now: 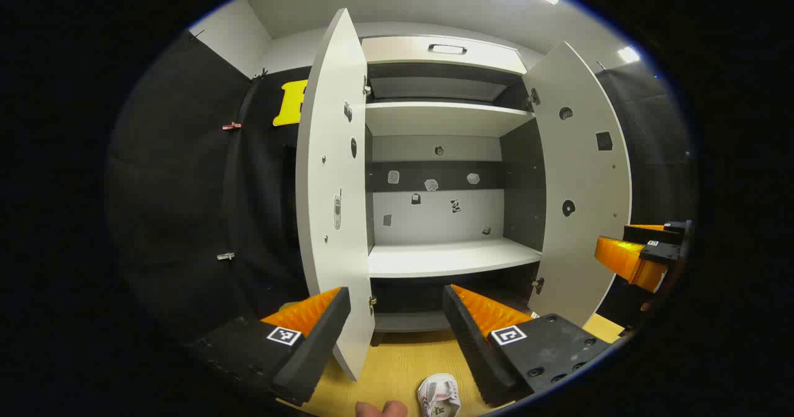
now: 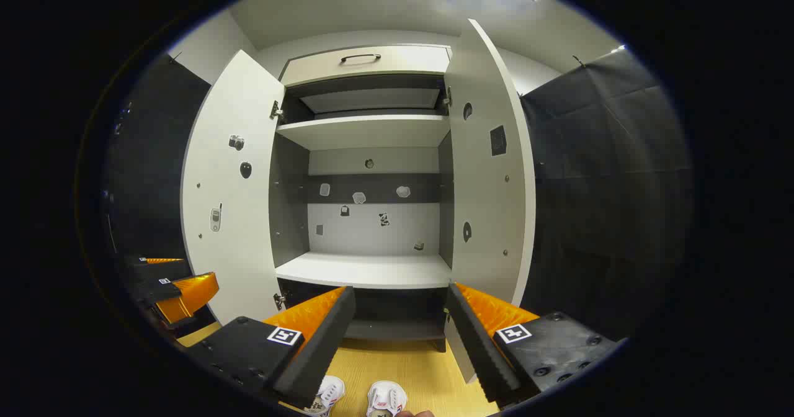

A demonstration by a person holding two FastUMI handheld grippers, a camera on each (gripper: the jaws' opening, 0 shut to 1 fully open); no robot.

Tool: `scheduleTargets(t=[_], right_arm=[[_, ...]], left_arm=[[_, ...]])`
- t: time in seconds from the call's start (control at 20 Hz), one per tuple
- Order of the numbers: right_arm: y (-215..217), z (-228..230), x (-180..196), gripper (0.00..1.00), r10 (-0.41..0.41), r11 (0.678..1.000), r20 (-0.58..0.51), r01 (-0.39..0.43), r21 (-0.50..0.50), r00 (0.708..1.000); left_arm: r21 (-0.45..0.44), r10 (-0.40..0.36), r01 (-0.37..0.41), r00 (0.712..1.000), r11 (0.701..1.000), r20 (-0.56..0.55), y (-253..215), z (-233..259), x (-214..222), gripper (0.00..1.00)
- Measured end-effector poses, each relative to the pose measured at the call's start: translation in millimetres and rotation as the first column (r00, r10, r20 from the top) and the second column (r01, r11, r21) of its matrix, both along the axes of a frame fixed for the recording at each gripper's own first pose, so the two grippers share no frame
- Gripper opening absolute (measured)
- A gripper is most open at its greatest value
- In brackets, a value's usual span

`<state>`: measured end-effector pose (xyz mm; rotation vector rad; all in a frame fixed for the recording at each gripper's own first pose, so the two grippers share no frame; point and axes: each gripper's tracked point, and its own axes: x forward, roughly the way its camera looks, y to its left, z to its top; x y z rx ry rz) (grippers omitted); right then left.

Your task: Grab one shoe with the right hand and put it into the shoe cabinet, grab the other shoe with the left hand and put it into the shoe cabinet; then close the right door with the right hand and the left door with the left hand.

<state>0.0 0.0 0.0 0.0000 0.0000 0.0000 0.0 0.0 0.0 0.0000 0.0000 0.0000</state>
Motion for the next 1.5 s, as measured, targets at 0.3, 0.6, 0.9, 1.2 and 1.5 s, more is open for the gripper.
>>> scheduleTargets(t=[0.3,0.6,0.9,1.2,1.5], right_arm=[[-1,0,-3,0.98,0.005,1.000,0.000,-0.005,-0.004,1.000],[1,-1,-6,0.98,0.010,1.000,-0.005,-0.010,0.007,1.000],[6,-12,-9,0.98,0.022,1.000,-0.037,-0.021,0.015,0.999],[18,-74,-19,0.98,0.053,0.998,-0.181,-0.048,0.033,0.982],[33,-180,-45,0.99,0.094,0.994,-0.398,-0.062,0.092,0.913]], left_arm=[[0.001,0.005,-0.005,1.000,1.000,0.018,0,3,-5,0.95],[-0.004,0.015,-0.015,1.000,1.000,0.016,2,2,-11,0.95],[0.005,0.026,-0.026,0.999,1.000,0.024,8,2,-14,0.95],[-0.010,0.040,-0.040,0.999,0.999,0.020,13,-8,-17,0.95],[0.014,0.060,-0.061,0.998,0.998,0.029,21,-16,-23,0.95]])
